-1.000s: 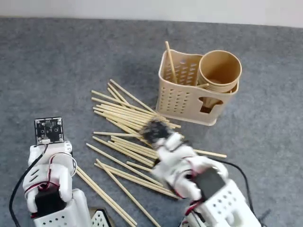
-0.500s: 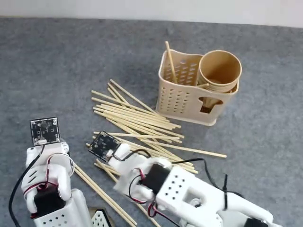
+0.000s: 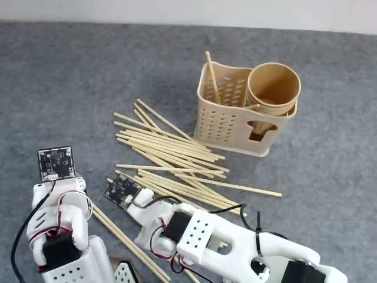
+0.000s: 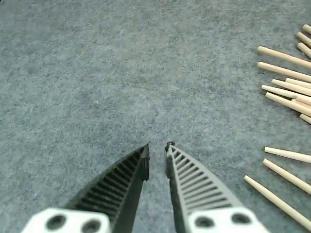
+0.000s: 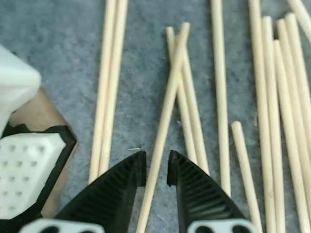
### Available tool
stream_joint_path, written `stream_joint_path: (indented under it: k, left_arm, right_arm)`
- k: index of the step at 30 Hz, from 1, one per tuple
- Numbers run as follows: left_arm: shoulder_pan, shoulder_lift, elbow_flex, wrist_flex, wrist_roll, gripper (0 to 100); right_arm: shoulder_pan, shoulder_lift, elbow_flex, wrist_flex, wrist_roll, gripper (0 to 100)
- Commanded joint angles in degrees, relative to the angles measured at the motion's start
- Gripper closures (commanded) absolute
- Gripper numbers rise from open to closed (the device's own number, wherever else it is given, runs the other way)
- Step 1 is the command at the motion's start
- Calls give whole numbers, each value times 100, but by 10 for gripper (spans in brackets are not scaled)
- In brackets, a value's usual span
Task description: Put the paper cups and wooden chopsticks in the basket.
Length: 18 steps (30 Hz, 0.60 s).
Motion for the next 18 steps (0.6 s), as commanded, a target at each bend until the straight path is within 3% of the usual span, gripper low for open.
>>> stream_joint_path:
  k: [1,18]
  left_arm:
    - [-57,-40,-31,-123,26,919]
    - [-391,-40,-13,-290,53,919]
  right_arm:
    - [-92,-4,-48,-75,-44,908]
    - [-66,743,382,-567,-18,914]
